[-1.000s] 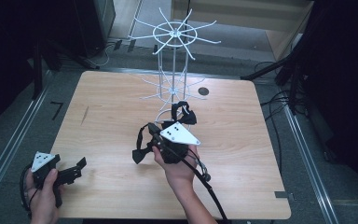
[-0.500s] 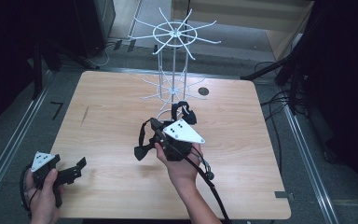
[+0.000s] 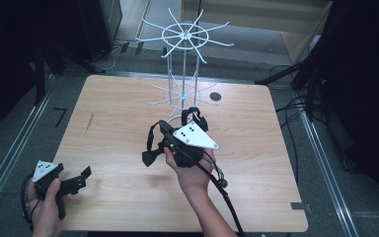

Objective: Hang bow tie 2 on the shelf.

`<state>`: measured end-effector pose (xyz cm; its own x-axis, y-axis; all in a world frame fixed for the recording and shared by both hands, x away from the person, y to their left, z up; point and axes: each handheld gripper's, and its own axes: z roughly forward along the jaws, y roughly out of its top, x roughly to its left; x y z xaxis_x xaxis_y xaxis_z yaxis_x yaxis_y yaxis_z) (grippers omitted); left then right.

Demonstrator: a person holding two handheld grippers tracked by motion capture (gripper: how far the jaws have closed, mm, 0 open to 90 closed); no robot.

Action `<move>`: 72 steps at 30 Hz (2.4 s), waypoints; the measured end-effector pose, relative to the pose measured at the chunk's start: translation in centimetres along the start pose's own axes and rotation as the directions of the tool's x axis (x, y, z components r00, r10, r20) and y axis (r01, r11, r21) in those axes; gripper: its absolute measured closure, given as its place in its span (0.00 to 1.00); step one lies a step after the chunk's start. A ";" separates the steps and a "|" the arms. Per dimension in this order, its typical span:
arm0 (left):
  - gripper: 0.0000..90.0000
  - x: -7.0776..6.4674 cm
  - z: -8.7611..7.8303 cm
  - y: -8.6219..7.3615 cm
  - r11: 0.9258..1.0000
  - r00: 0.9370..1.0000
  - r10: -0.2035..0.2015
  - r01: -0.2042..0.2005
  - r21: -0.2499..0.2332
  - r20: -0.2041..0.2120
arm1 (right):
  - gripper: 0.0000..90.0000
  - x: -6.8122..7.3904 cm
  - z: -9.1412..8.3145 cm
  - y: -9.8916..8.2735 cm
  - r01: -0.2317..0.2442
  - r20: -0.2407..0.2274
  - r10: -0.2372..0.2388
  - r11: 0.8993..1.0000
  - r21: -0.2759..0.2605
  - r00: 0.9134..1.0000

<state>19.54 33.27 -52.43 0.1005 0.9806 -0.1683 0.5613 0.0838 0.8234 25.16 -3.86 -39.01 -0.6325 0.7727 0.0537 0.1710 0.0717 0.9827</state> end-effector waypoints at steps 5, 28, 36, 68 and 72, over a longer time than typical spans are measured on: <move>0.00 0.0 0.0 0.0 1.000 1.000 0.000 0.000 -0.001 0.001 | 1.00 -0.1 0.0 0.4 0.004 0.004 -0.004 1.000 -0.003 1.000; 0.00 0.1 0.0 0.0 1.000 1.000 -0.004 0.004 0.002 0.001 | 1.00 -1.4 0.4 2.4 0.015 0.046 -0.015 1.000 0.001 0.999; 0.00 0.1 0.0 0.0 1.000 1.000 -0.009 0.009 0.003 0.003 | 1.00 -2.2 0.8 2.7 0.016 0.072 -0.017 1.000 0.015 0.997; 0.00 0.2 0.0 0.0 1.000 1.000 -0.014 0.014 0.003 0.007 | 1.00 -4.7 2.9 2.0 -0.011 0.168 -0.005 0.996 0.092 0.986; 0.00 0.2 0.0 0.0 1.000 1.000 -0.011 0.011 0.003 0.005 | 1.00 -4.6 2.8 1.6 -0.003 0.179 -0.013 0.996 0.091 0.984</move>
<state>19.60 33.44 -52.43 0.0990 0.9787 -0.1799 0.5650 0.0935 0.8198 30.47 -5.58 -38.23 -0.4890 0.8722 0.0082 0.2409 0.1260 0.9624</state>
